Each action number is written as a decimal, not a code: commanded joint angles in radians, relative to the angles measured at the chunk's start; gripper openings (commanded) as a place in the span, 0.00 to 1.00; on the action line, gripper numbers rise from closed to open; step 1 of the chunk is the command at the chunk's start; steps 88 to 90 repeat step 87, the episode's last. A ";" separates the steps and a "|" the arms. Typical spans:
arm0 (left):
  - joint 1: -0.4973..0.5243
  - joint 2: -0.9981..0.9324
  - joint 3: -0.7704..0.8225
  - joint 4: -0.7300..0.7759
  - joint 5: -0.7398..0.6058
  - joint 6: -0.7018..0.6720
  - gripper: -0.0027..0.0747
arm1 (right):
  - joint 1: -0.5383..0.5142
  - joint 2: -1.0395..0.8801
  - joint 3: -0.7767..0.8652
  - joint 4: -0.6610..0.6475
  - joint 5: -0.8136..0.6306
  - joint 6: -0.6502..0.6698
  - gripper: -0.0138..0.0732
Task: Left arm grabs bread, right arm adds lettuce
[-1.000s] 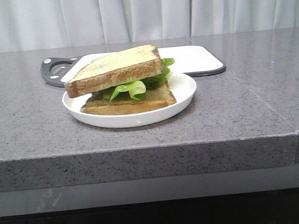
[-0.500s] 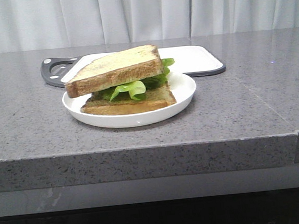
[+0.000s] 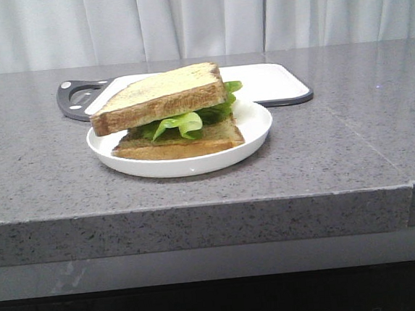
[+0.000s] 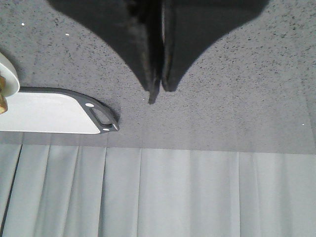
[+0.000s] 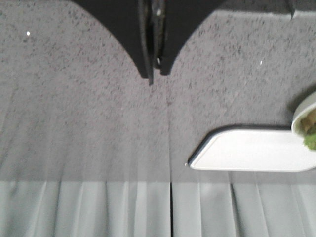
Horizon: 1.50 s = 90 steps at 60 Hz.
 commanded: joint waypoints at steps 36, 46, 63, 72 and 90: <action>0.001 -0.018 0.006 -0.008 -0.079 -0.001 0.01 | -0.007 -0.024 -0.002 -0.130 -0.090 0.159 0.02; 0.001 -0.018 0.006 -0.008 -0.079 -0.001 0.01 | -0.007 -0.024 -0.002 -0.130 -0.092 0.159 0.02; 0.001 -0.018 0.006 -0.008 -0.079 -0.001 0.01 | -0.007 -0.023 -0.002 -0.130 -0.092 0.159 0.02; 0.001 -0.018 0.006 -0.008 -0.079 -0.001 0.01 | -0.007 -0.023 -0.002 -0.130 -0.092 0.159 0.02; 0.001 -0.018 0.006 -0.008 -0.079 -0.001 0.01 | -0.007 -0.023 -0.002 -0.130 -0.092 0.159 0.02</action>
